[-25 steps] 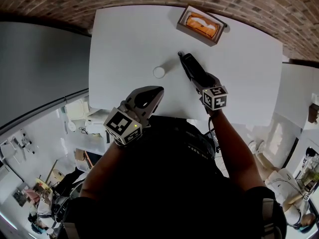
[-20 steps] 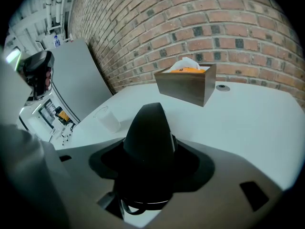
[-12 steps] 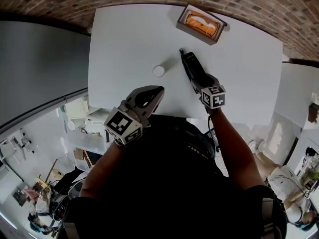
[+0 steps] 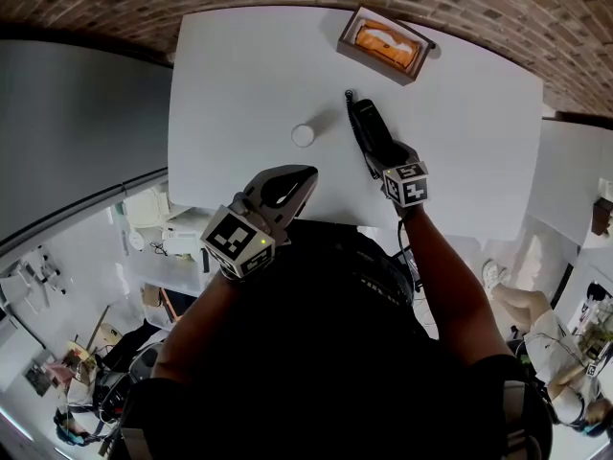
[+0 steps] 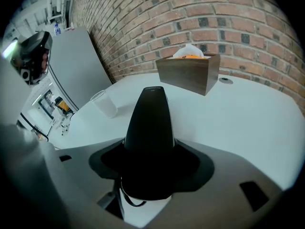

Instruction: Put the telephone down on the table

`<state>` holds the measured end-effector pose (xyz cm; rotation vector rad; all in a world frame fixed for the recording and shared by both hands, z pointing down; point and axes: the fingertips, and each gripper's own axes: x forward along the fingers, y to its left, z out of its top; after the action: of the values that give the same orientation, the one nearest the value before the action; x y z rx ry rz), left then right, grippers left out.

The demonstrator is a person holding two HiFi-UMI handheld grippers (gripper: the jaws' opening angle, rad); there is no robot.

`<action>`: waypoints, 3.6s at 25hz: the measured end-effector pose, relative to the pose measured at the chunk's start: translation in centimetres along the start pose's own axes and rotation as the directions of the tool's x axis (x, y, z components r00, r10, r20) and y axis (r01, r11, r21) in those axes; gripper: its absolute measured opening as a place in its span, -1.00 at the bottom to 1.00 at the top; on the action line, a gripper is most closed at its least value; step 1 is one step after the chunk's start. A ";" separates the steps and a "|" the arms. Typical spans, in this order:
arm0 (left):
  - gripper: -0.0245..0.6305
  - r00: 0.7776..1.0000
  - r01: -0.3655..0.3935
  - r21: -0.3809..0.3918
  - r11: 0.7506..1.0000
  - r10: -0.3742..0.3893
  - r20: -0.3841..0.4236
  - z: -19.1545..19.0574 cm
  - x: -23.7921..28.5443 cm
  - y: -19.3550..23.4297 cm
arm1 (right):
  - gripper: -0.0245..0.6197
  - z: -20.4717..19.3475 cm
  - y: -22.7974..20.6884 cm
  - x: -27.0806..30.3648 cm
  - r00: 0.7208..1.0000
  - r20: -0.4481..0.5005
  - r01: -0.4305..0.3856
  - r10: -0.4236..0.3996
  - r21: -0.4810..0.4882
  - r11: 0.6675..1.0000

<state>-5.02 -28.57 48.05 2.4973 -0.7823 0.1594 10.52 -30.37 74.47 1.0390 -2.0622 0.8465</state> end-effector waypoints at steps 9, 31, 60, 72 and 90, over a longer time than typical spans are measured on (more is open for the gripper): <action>-0.91 1.000 -0.001 0.006 1.000 0.001 -0.006 -0.4 0.2 -0.1 | -0.06 -1.2 -0.3 0.5 0.999 -0.036 0.007 -0.008 -0.028 1.000; -0.91 1.000 -0.027 -0.013 1.000 0.028 0.010 -0.4 0.4 0.2 | -0.06 -0.9 -0.8 0.4 1.000 -0.024 -0.005 0.004 -0.045 0.999; -0.91 0.998 0.007 0.028 1.000 -0.008 0.061 -0.2 1.4 -7.3 | -0.06 0.7 0.1 -9.0 0.989 0.147 0.005 0.006 -0.080 0.997; -0.91 0.994 0.028 0.108 0.994 -0.040 0.103 0.1 2.3 -14.4 | -0.29 4.0 3.2 -21.4 0.923 0.384 0.018 0.031 -0.124 0.992; -0.91 0.989 -0.034 0.225 0.974 0.000 0.148 1.8 2.2 -19.5 | -0.86 5.6 6.6 -32.6 0.822 0.542 -0.055 0.175 -0.230 0.972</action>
<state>7.68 -16.88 38.46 2.7442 -0.8891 0.0745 18.42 -18.13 44.01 1.1486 -2.6626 0.3839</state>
